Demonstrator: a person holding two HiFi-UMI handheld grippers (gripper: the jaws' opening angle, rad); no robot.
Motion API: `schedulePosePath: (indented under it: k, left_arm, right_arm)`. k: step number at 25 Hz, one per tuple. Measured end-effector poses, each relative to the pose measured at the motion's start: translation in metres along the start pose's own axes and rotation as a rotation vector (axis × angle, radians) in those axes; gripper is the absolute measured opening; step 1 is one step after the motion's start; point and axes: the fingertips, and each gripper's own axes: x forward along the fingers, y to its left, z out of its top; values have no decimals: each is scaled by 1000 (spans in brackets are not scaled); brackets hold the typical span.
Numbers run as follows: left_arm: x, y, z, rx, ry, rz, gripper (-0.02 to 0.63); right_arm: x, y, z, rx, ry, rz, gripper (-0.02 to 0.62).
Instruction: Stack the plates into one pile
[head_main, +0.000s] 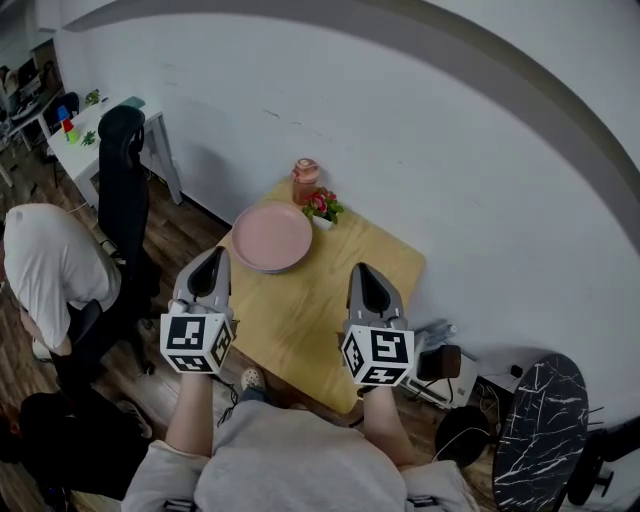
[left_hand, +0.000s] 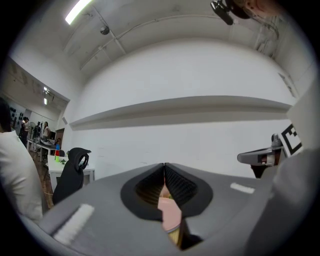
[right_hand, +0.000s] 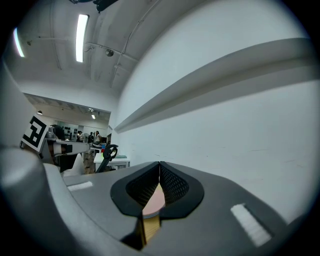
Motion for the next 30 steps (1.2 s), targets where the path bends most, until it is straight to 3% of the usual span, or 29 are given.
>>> schedulePosePath:
  k: [30]
  left_arm:
    - [-21, -7, 13, -7, -27, 1, 60]
  right_arm:
    - [-21, 5, 17, 6, -56, 8, 5]
